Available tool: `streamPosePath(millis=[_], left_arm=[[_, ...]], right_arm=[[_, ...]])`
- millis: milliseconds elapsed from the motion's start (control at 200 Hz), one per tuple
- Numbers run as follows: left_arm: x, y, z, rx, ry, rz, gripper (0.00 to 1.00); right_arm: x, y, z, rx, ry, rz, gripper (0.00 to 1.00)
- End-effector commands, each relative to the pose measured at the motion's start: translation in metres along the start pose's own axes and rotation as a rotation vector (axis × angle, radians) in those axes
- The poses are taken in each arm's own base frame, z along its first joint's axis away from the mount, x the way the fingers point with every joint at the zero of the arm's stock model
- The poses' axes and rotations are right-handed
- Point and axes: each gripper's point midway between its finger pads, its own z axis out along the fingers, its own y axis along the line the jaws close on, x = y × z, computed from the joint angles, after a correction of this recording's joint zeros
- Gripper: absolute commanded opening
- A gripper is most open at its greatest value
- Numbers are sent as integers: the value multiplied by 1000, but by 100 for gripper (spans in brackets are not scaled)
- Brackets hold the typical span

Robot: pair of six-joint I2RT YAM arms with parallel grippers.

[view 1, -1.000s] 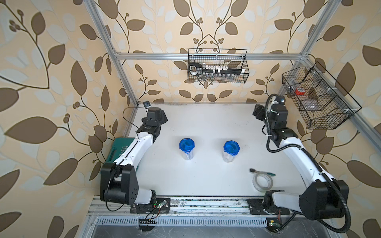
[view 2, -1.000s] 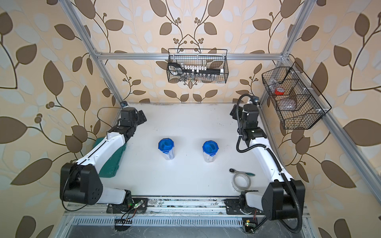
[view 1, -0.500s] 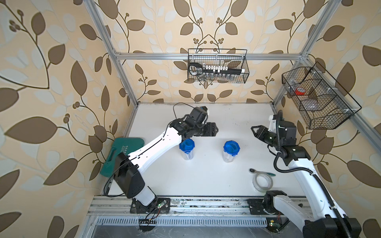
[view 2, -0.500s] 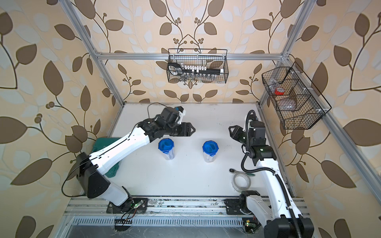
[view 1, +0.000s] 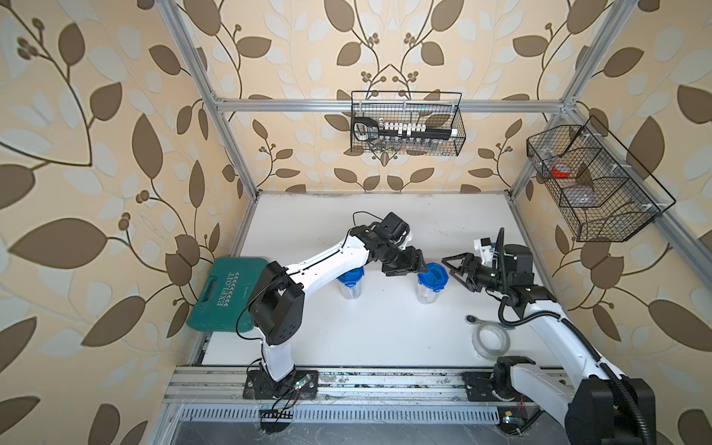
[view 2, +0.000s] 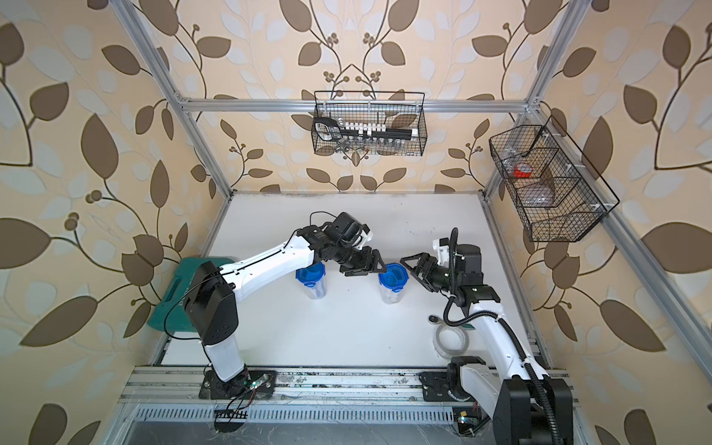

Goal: Take out toiletry kits
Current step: Adjust the container at the center of the board.

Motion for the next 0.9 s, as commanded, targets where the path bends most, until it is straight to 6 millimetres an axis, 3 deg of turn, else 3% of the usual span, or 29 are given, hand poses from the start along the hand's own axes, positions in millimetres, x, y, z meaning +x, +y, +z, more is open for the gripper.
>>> streamPosePath(millis=[0, 400, 575, 710, 900], left_arm=[[-2, -21, -3, 78, 11, -15, 73], [1, -7, 6, 23, 21, -51, 71], [1, 2, 8, -10, 10, -57, 64], [6, 2, 6, 0, 12, -67, 63], [15, -6, 7, 58, 50, -69, 67]], right_arm=[[13, -1, 7, -22, 42, 20, 86], [28, -5, 30, -43, 24, 112, 80], [33, -10, 31, -33, 1, 155, 79], [30, -4, 26, -49, 6, 137, 74], [23, 3, 10, -137, 21, 120, 60]])
